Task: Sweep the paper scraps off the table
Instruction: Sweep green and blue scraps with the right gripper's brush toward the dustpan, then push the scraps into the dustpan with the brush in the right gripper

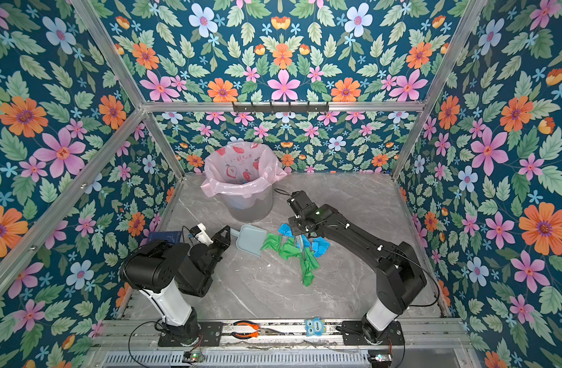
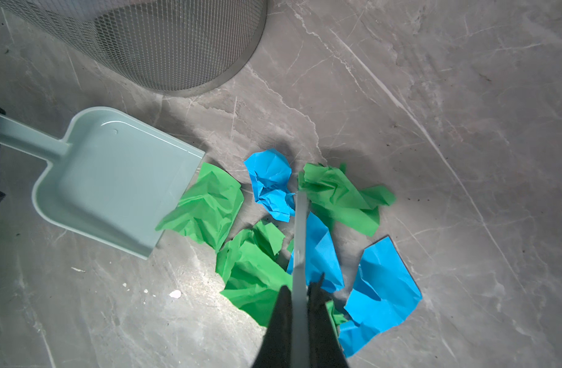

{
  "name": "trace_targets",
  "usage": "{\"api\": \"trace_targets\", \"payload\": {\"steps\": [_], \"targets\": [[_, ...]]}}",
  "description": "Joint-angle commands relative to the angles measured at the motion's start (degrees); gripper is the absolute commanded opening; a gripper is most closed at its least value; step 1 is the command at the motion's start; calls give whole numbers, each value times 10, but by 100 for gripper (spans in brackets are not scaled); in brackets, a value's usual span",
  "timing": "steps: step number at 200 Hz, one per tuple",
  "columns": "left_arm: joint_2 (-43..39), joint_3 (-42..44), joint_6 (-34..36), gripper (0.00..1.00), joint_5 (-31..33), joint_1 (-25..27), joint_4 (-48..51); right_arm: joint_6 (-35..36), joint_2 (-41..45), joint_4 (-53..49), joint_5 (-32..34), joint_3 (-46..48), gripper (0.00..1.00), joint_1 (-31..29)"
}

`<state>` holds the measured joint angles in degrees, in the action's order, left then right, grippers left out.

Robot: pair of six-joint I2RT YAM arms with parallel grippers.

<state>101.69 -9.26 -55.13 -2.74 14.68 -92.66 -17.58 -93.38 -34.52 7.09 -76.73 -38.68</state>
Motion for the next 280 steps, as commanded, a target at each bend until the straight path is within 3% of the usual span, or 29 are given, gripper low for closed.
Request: {"api": "trace_targets", "payload": {"steps": [1, 193, 243, 280], "targets": [[11, -7, -1, 0, -1, 4, -32, -14, -8, 7, -6, -10, 0, -1], [59, -39, -23, 0, 6, 33, -33, -54, -78, 36, -42, -76, 0, -3], [64, -44, -30, 0, 1, 41, -33, -67, -91, 41, -28, -97, 0, -18], [60, -36, -36, 0, 2, 44, -33, -87, -74, 31, 19, -102, 0, -19]]}}
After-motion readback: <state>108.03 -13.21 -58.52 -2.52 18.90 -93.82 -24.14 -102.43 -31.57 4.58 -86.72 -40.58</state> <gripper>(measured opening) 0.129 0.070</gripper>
